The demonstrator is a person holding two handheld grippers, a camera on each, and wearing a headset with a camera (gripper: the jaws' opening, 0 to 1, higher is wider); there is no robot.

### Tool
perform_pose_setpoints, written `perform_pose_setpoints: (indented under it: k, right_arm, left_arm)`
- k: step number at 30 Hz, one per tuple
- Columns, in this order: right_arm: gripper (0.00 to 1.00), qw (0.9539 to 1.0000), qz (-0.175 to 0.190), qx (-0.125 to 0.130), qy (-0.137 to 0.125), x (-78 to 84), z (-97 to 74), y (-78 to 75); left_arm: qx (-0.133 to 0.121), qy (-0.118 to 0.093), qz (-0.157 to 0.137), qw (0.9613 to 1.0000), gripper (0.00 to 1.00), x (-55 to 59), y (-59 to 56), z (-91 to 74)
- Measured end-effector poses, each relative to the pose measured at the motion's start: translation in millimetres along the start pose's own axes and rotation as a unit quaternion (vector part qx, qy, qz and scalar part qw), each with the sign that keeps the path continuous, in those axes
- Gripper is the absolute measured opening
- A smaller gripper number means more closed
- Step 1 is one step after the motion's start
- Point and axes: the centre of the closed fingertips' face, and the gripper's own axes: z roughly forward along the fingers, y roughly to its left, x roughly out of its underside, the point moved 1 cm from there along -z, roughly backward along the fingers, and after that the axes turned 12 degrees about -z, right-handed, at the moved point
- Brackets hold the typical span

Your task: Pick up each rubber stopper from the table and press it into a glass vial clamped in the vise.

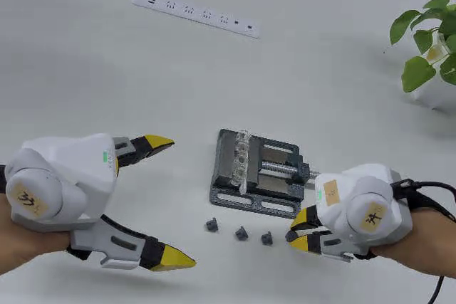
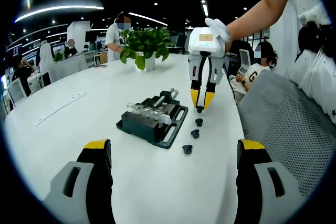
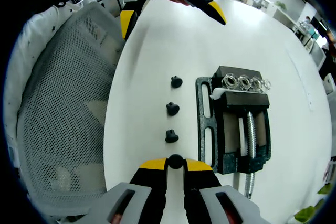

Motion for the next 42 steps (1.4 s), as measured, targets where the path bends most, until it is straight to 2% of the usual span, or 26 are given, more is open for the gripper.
perform_pose_setpoints:
  k: [5, 11, 18, 28, 42]
  right_arm:
    - [0.07, 0.9999, 0.001, 0.01, -0.014, -14.0, -21.6, -13.5]
    - [0.07, 0.9987, -0.005, 0.036, -0.035, -35.8, -45.1, -46.4]
    - [0.07, 0.9967, -0.017, 0.057, -0.054, -59.8, -57.0, -85.4]
    - [0.07, 0.9957, -0.026, 0.065, -0.062, -75.0, -54.0, -122.6]
    - [0.06, 0.9973, -0.023, 0.049, -0.051, -79.6, -31.7, -147.4]
  left_arm:
    - [0.001, 0.0, 0.001, 1.0, 0.99, 0.5, 0.5, 0.1]
    - [0.002, -0.001, 0.001, 1.0, 0.98, 1.2, -0.2, 0.2]
    - [0.001, -0.007, -0.001, 1.0, 0.99, 0.2, -0.6, -0.2]
    - [-0.002, -0.011, 0.001, 0.9999, 0.99, -0.2, 0.2, 0.1]
    - [-0.004, -0.019, -0.003, 0.9998, 0.99, -0.9, 5.8, 1.6]
